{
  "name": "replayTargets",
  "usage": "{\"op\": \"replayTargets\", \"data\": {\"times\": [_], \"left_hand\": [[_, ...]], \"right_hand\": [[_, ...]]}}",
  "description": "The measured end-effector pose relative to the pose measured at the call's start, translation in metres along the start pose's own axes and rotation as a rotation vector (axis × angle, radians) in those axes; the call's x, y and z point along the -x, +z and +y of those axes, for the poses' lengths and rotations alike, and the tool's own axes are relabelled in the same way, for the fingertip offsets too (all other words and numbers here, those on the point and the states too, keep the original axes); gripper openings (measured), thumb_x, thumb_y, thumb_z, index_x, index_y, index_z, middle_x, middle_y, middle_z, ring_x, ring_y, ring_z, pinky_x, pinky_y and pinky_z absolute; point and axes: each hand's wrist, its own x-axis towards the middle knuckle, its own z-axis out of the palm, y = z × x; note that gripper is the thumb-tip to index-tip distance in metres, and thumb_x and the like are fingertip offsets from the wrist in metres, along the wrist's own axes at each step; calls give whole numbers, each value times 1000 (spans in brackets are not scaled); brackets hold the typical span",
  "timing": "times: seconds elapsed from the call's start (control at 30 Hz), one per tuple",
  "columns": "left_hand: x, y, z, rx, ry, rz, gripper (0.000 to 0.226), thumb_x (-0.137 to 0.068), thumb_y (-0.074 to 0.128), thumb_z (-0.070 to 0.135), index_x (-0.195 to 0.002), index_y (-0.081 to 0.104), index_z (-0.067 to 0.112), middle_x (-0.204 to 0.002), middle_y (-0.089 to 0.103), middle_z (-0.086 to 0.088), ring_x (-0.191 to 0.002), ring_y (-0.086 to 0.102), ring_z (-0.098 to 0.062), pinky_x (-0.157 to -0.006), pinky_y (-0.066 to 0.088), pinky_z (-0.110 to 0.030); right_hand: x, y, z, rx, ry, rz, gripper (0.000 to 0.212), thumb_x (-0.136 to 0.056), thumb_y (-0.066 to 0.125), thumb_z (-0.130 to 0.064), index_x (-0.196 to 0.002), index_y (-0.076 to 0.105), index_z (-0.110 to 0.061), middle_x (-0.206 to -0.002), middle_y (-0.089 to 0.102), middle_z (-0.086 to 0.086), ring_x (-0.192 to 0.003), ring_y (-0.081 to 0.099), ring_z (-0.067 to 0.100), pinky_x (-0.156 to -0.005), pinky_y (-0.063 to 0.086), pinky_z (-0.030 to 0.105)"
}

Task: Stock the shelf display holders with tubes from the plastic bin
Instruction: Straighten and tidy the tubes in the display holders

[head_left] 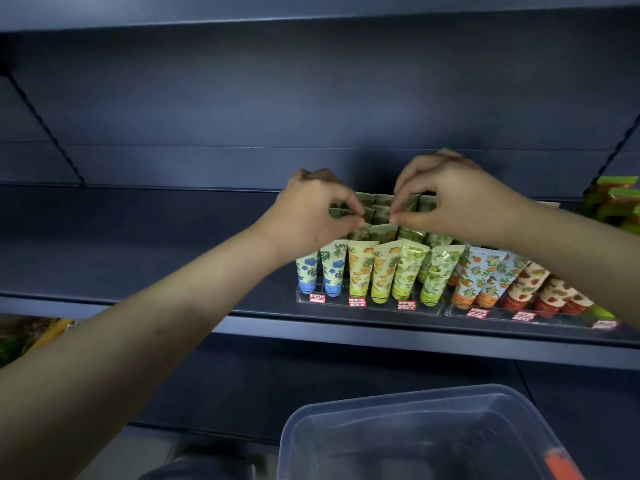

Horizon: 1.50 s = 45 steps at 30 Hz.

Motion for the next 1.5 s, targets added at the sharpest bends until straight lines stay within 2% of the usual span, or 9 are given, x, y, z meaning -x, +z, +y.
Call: {"op": "replayTargets", "data": {"times": [0.07, 0.2, 0.4, 0.8, 1.13, 1.3, 1.4, 1.5], "left_hand": [[-6, 0, -1, 20, -23, -5, 13, -80, 68, 43, -93, 68, 39, -110, 56, 7, -117, 42, -20, -103, 30, -34], [-15, 9, -2, -63, -12, -52, 18, -80, 68, 44, -97, 69, 40, -114, 55, 5, -119, 40, -22, -104, 31, -41], [-22, 16, 3, -192, -36, -49, 13, -84, 66, 37, -93, 73, 32, -117, 55, 6, -117, 33, -22, -96, 32, -31], [-22, 16, -1, -145, -40, -53, 14, -84, 66, 38, -90, 74, 29, -114, 56, 6, -118, 33, -22, -97, 33, -33], [-19, 11, 0, -168, -22, -82, 12, -83, 66, 40, -89, 73, 31, -115, 54, 7, -119, 32, -19, -98, 30, -31], [-20, 8, 0, -155, -19, -93, 12, -84, 65, 39, -90, 73, 32, -116, 54, 6, -119, 33, -20, -99, 30, -31], [-23, 6, -1, -135, -9, -103, 11, -83, 66, 42, -87, 72, 34, -113, 55, 5, -120, 36, -21, -104, 31, -37], [-28, 2, -6, -132, -11, -44, 14, -84, 64, 43, -86, 71, 31, -113, 57, 5, -119, 40, -21, -105, 30, -39]], "right_hand": [[-9, -2, 2, 20, 32, -42, 2, -77, 72, -33, -76, 71, -32, -101, 58, -10, -103, 45, 13, -87, 29, 23], [-22, 5, 1, 54, 77, -154, 5, -76, 73, -37, -75, 68, -36, -106, 55, -12, -108, 42, 13, -97, 33, 31], [-30, 14, -1, 150, 110, -238, 9, -78, 72, -37, -80, 72, -28, -106, 53, -13, -105, 35, 10, -97, 38, 37], [-25, 13, 5, 119, 89, -238, 7, -76, 74, -33, -72, 71, -28, -101, 54, -14, -104, 40, 12, -98, 38, 39], [-24, 13, 2, 112, 104, -261, 12, -76, 73, -37, -68, 65, -35, -103, 55, -11, -107, 46, 14, -103, 35, 43], [-23, 10, 3, 116, 111, -255, 9, -77, 73, -38, -72, 67, -34, -104, 55, -11, -108, 44, 14, -102, 36, 41], [-24, 9, 4, 103, 113, -240, 8, -77, 72, -39, -74, 69, -32, -105, 56, -10, -108, 44, 14, -102, 36, 40], [-28, 4, 8, 61, 127, -210, 8, -78, 71, -38, -75, 71, -30, -105, 58, -8, -106, 46, 13, -96, 39, 35]]}}
